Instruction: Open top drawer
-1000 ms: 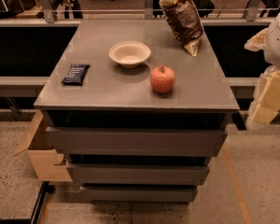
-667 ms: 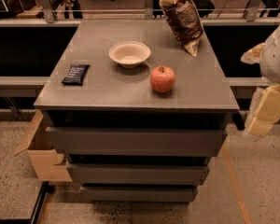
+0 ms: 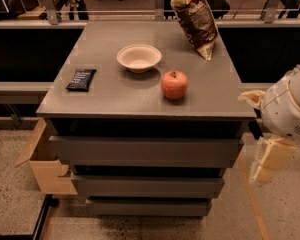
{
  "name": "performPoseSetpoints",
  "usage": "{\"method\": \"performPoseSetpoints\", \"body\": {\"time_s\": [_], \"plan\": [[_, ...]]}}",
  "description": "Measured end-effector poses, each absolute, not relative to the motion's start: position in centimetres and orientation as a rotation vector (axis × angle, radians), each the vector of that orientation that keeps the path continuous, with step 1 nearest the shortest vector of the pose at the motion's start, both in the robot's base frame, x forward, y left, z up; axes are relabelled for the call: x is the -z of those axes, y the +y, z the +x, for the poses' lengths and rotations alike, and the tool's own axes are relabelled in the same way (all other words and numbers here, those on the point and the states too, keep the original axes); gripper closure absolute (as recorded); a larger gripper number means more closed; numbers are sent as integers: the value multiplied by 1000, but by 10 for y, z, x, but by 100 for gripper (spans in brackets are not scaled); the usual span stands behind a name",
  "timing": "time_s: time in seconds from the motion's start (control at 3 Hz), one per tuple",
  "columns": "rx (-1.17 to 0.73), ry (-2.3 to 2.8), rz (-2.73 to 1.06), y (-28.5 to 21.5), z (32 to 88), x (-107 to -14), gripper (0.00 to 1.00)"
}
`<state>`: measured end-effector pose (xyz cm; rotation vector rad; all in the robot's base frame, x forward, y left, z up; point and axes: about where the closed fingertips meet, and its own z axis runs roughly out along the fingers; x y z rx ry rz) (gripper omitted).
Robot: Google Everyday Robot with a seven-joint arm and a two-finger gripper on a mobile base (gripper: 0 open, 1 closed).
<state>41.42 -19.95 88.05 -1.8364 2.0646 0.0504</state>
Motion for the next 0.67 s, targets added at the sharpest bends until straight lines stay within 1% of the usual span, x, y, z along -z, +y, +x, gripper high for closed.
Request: {"method": "performPoseSetpoints", "body": {"time_s": [0.67], "plan": [[-107,1985,-1985,-173,408,-810,0]]}}
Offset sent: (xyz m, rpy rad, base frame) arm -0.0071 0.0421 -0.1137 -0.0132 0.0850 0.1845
